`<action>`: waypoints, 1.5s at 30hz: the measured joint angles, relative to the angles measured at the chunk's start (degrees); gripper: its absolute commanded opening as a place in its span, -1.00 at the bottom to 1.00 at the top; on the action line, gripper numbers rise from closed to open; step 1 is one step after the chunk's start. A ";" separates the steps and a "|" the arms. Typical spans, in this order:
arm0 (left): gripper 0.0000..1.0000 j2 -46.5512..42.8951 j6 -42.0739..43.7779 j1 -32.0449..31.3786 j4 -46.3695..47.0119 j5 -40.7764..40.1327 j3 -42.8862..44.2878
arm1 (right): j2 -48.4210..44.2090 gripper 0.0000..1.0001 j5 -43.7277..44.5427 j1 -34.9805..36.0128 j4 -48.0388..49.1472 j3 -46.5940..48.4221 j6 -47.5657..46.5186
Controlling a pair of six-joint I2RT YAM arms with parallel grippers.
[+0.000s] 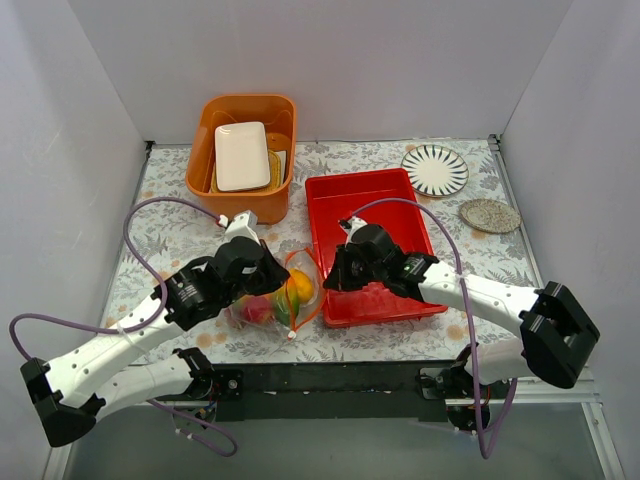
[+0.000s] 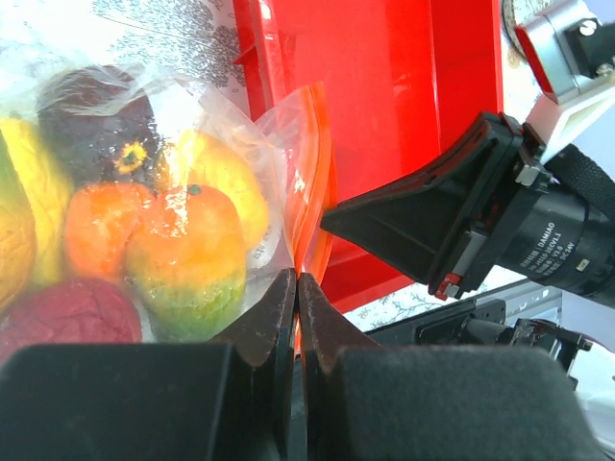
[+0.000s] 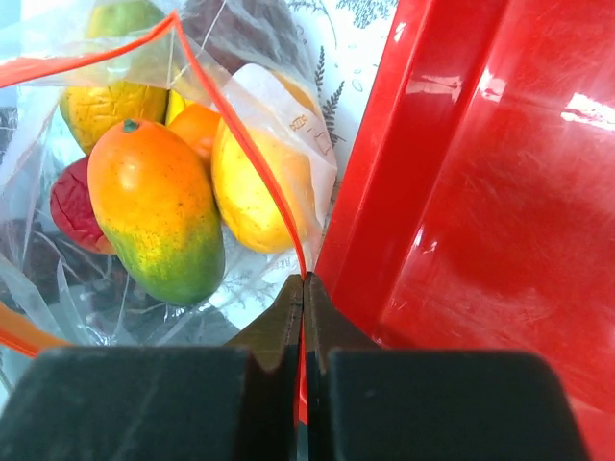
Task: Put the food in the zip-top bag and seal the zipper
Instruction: Zip the zipper food storage bag at the center of the board.
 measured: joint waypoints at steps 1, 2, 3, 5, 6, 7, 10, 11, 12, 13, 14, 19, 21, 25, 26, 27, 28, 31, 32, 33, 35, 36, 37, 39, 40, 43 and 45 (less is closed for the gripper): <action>-1.00 0.28 0.15 0.00 0.39 0.39 -0.04 | 0.26 -0.97 -0.44 -0.20 0.04 0.11 0.13; -1.00 0.57 0.24 0.00 0.68 0.74 -0.07 | 0.66 -0.97 -0.87 -0.26 -0.04 0.33 0.17; -1.00 0.96 0.39 0.00 1.11 1.22 -0.07 | 1.11 -0.97 -1.29 -0.33 0.00 0.55 0.20; -1.00 2.01 0.70 0.00 2.01 2.43 -0.07 | 1.75 -0.97 -2.08 -0.59 0.28 0.76 0.22; -1.00 2.71 0.90 0.00 2.71 3.21 -0.07 | 1.81 -0.97 -2.56 -0.63 0.37 0.76 0.24; -1.00 3.19 1.03 0.00 3.10 3.74 -0.09 | 1.81 -0.97 -2.91 -0.63 0.52 0.76 0.26; -1.00 4.52 1.46 0.00 4.37 5.31 -0.15 | 1.81 -0.97 -3.63 -0.68 1.86 0.76 0.39; -1.00 4.81 1.51 0.00 4.94 5.81 -0.35 | 1.81 -0.97 -3.80 -0.68 2.29 0.76 0.42; -1.00 5.01 1.68 0.00 5.68 6.47 -0.70 | 1.81 -0.97 -3.82 -0.70 2.80 0.76 0.44; -1.00 5.25 1.86 0.00 6.29 7.04 -0.98 | 1.77 -0.97 -3.82 -0.79 3.17 0.76 0.46; -1.00 5.49 1.88 0.00 6.93 7.67 -1.20 | 1.70 -0.97 -3.82 -0.87 3.52 0.76 0.48; -1.00 8.98 2.08 0.00 10.80 11.54 -2.16 | 0.74 -0.97 -3.78 -1.18 4.81 0.76 0.63; -1.00 10.60 2.08 0.00 12.44 12.76 -2.64 | 0.31 -0.97 -3.76 -1.38 4.94 0.79 0.66; -0.98 13.33 2.05 0.00 14.64 14.16 -3.52 | -0.42 -0.97 -3.34 -1.40 4.96 0.79 0.94; -0.94 13.77 2.05 0.00 14.93 14.29 -3.56 | -0.61 -0.97 -3.06 -1.40 4.96 0.79 1.16; -0.92 14.23 2.05 0.00 15.47 14.40 -3.58 | -0.87 -0.97 -2.71 -1.40 4.94 0.79 1.38; -0.89 14.62 2.05 0.00 16.11 14.53 -3.63 | -1.18 -0.97 -2.36 -1.42 4.92 0.79 1.60; -0.69 15.32 2.03 0.04 17.77 15.65 -3.82 | -2.40 -0.97 -0.57 -1.42 4.63 0.76 1.92; -0.64 15.41 2.08 0.07 18.12 15.89 -3.82 | -2.75 -0.97 0.04 -1.44 4.59 0.76 1.97; -0.56 15.43 2.03 0.07 18.53 16.26 -3.82 | -3.04 -0.97 0.63 -1.53 4.50 0.76 2.01; -0.20 15.37 1.95 0.07 18.99 16.83 -3.82 | -3.30 -0.97 1.81 -1.84 4.35 0.79 2.03; -0.09 15.19 1.95 0.07 19.06 16.90 -3.85 | -3.32 -0.97 2.58 -2.16 4.11 0.79 2.03; 0.01 14.75 1.73 0.07 19.10 16.90 -4.02 | -3.32 -0.97 3.15 -2.38 3.82 0.79 2.03; 0.26 13.11 1.60 0.04 18.82 16.44 -4.52 | -3.32 -0.97 4.11 -2.91 2.89 0.81 2.01; 0.30 12.04 1.49 0.07 18.56 16.02 -4.70 | -3.30 -0.97 4.52 -3.06 2.60 0.81 2.01; 0.36 7.96 0.70 0.07 17.53 14.36 -4.74 | -3.10 -0.97 5.16 -3.34 2.19 0.81 2.01; 0.39 4.87 0.07 0.07 16.85 13.27 -5.05 | -2.95 -0.97 5.31 -3.50 2.01 0.81 2.01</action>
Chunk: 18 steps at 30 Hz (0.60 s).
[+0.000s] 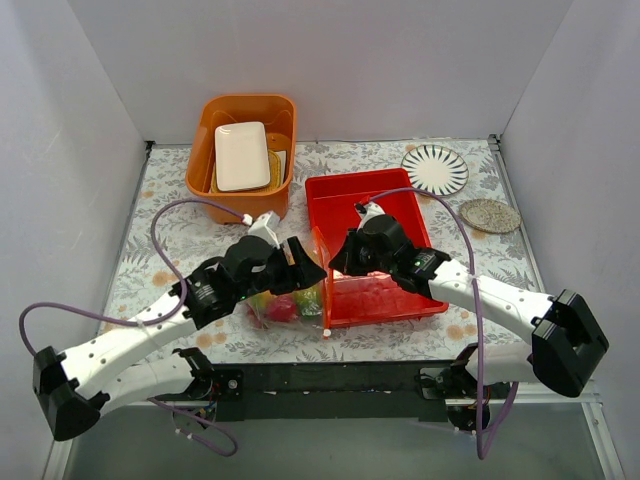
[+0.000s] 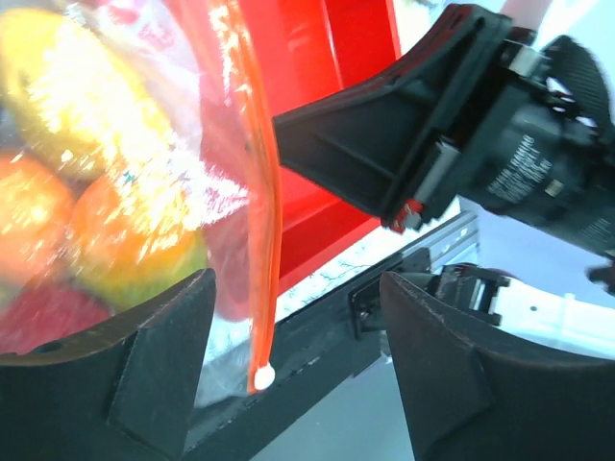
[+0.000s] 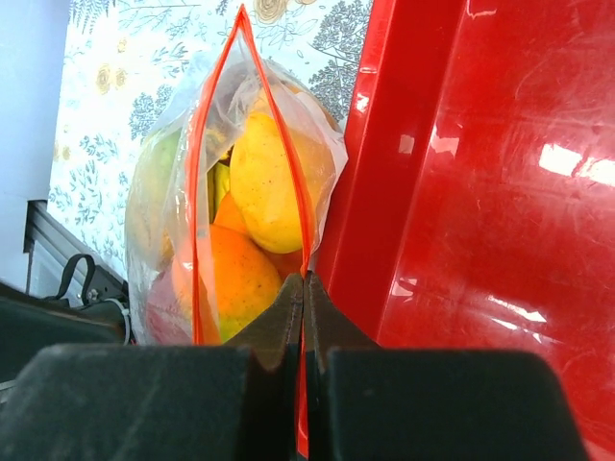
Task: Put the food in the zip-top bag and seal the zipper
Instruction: Zip the zipper food storage bag at the center of the board.
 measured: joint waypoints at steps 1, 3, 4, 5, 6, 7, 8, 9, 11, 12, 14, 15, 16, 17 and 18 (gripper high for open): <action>0.40 -1.66 -0.33 0.00 -0.20 -0.50 -0.50 | 0.07 -0.97 0.07 -0.04 -0.02 0.00 0.00; 0.40 -4.87 -1.40 0.00 -1.03 -1.07 -1.95 | 0.31 -0.97 0.22 -0.17 -0.07 0.00 0.00; 0.40 -6.80 -2.25 0.00 -1.40 -1.22 -3.23 | 0.48 -0.97 0.39 -0.24 -0.15 0.00 0.00; 0.40 -8.11 -2.91 0.00 -1.70 -1.25 -4.15 | 0.61 -0.97 0.46 -0.31 -0.22 0.00 0.00; 0.40 -9.53 -3.78 0.00 -2.19 -1.22 -5.38 | 0.76 -0.97 0.55 -0.44 -0.24 0.00 0.00; 0.40 -11.19 -4.83 0.00 -2.51 -1.20 -6.95 | 0.96 -0.97 0.66 -0.57 -0.33 0.04 0.00; 0.40 -12.15 -5.49 0.00 -2.75 -1.11 -7.91 | 1.11 -0.97 0.74 -0.72 -0.50 0.13 0.00; 0.40 -13.29 -6.56 0.00 -2.71 -0.90 -9.16 | 1.25 -0.97 0.79 -0.85 -0.63 0.22 0.00; 0.40 -15.47 -8.74 0.00 -2.47 -0.24 -11.89 | 1.53 -0.97 0.81 -1.18 -0.68 0.35 -0.02; 0.40 -16.48 -9.90 0.00 -2.38 0.24 -13.14 | 1.68 -0.97 0.81 -1.31 -0.74 0.46 -0.02; 0.39 -17.97 -12.11 0.00 -1.53 1.33 -15.56 | 1.95 -0.97 0.81 -1.66 -0.81 0.59 -0.02; 0.39 -18.58 -13.18 0.00 -0.68 2.21 -16.85 | 2.03 -0.97 0.81 -1.84 -0.85 0.63 -0.02; 0.38 -18.95 -14.10 -0.02 -0.26 2.91 -17.70 | 2.12 -0.97 0.81 -1.97 -0.90 0.70 0.00; 0.38 -19.32 -15.19 -0.09 0.70 3.76 -18.84 | 2.25 -0.97 0.81 -2.12 -1.01 0.79 0.00; 0.36 -19.65 -16.17 -0.20 1.60 4.44 -19.93 | 2.38 -0.97 0.79 -2.29 -1.11 0.92 0.00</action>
